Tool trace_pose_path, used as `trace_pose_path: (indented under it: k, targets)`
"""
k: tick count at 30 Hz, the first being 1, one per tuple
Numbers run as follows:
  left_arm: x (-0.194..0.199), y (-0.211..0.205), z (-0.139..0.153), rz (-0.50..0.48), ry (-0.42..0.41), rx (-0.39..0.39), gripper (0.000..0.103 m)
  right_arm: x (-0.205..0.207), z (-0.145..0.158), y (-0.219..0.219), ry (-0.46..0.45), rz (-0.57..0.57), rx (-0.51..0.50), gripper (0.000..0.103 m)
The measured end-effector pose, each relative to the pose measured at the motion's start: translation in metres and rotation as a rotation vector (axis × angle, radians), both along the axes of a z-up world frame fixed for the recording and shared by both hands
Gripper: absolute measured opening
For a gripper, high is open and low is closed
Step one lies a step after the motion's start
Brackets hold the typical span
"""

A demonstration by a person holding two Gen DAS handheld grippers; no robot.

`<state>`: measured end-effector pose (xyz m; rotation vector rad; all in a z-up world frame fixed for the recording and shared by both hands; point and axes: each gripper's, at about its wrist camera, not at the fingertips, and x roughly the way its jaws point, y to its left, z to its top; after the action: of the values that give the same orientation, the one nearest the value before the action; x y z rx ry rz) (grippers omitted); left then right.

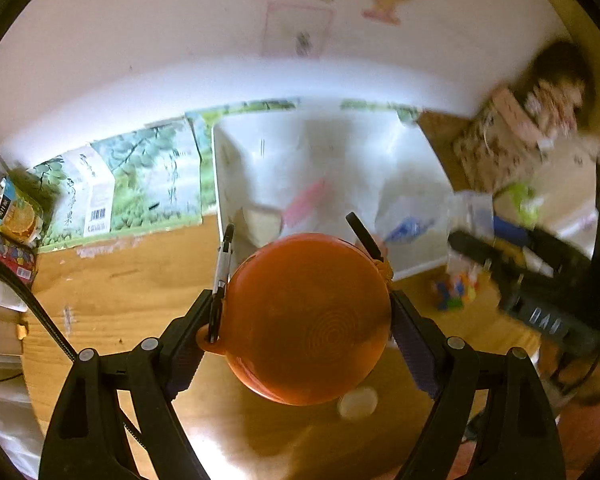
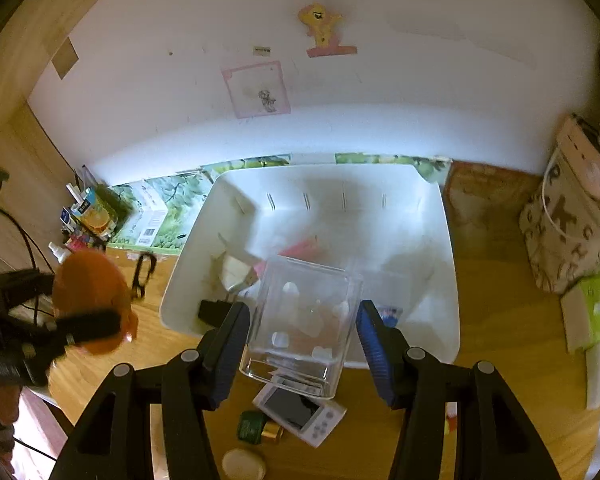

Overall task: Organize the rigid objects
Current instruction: 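Lift the orange tape measure and clear box and carry both over the bin, then open the left gripper releasing the tape measure while the right gripper drops the clear box into the bin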

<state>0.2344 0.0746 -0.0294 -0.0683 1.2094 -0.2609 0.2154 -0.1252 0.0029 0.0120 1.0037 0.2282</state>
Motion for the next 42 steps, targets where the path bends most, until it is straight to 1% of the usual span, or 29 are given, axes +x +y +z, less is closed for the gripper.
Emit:
trace_pose_path:
  k: [4,6,11,18,20,22,24,28,33,39,42]
  targets:
    - [0.017,0.005,0.004,0.052,-0.050,-0.063,0.086,0.012,-0.010,0.001,-0.003,0.026,0.014,0.056]
    - [0.026,0.005,0.004,0.069,-0.080,-0.082,0.086,0.018,-0.015,0.003,-0.010,0.040,0.020,0.056]
    - [0.047,-0.003,-0.003,0.080,-0.127,-0.091,0.086,0.030,-0.026,0.007,-0.046,0.079,0.034,0.056]
    - [0.067,-0.012,-0.015,0.086,-0.178,-0.112,0.085,0.035,-0.035,0.007,-0.099,0.094,0.067,0.057]
    - [0.068,-0.012,-0.011,0.104,-0.222,-0.127,0.086,0.038,-0.038,0.006,-0.099,0.093,0.071,0.057]
    - [0.071,-0.011,-0.005,0.128,-0.252,-0.139,0.086,0.039,-0.040,0.005,-0.092,0.087,0.076,0.059]
    - [0.074,-0.011,-0.001,0.129,-0.261,-0.143,0.086,0.039,-0.040,0.004,-0.095,0.077,0.092,0.067]
    - [0.070,-0.011,0.005,0.126,-0.282,-0.142,0.087,0.035,-0.035,0.002,-0.119,0.062,0.109,0.073]
    - [0.055,-0.011,0.008,0.121,-0.291,-0.130,0.087,0.021,-0.024,-0.004,-0.159,0.044,0.112,0.081]
    - [0.028,-0.013,0.019,0.118,-0.343,-0.090,0.087,-0.001,-0.007,-0.019,-0.220,0.019,0.129,0.081]
    - [0.011,-0.011,0.026,0.129,-0.369,-0.097,0.087,-0.015,0.003,-0.028,-0.260,0.011,0.133,0.082]
